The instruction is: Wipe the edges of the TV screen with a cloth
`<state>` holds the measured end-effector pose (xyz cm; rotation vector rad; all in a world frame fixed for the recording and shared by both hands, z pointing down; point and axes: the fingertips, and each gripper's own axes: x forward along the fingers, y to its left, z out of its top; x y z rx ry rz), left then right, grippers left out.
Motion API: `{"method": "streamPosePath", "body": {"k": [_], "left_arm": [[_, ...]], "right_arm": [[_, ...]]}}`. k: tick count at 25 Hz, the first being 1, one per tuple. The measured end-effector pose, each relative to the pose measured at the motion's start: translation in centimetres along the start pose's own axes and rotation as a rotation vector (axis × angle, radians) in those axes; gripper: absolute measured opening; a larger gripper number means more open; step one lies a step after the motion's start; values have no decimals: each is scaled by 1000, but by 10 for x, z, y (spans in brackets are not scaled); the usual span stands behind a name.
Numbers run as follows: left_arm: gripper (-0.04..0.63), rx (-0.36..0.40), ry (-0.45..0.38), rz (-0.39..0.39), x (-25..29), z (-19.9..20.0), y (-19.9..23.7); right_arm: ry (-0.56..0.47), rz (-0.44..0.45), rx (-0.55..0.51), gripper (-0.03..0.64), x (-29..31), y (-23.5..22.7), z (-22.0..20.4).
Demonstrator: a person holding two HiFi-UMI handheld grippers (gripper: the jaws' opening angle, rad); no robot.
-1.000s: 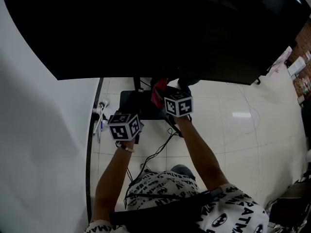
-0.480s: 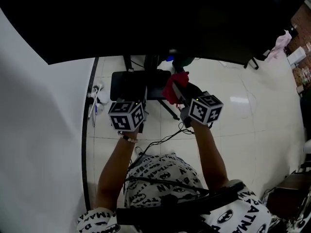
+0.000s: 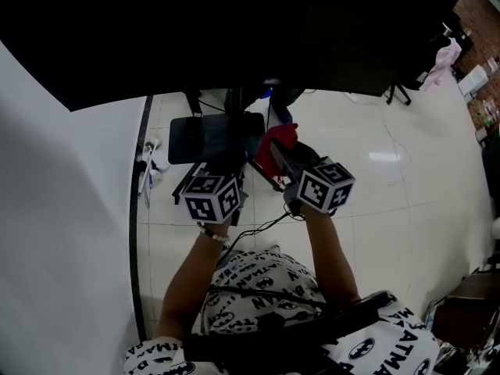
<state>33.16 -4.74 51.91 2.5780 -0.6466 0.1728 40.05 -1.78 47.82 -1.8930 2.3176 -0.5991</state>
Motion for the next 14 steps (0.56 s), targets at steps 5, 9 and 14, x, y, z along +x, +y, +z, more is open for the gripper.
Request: {"method": "streamPosePath", "body": {"k": [5, 9, 14], "left_arm": [[-11, 15, 10, 23, -3, -7, 0], [-11, 41, 25, 28, -9, -8, 10], [-11, 118, 55, 17, -18, -5, 16]], "right_arm": [[3, 31, -5, 80, 0, 6, 0], [15, 49, -24, 80, 7, 15, -3], [31, 43, -38, 80, 11, 15, -5]]}}
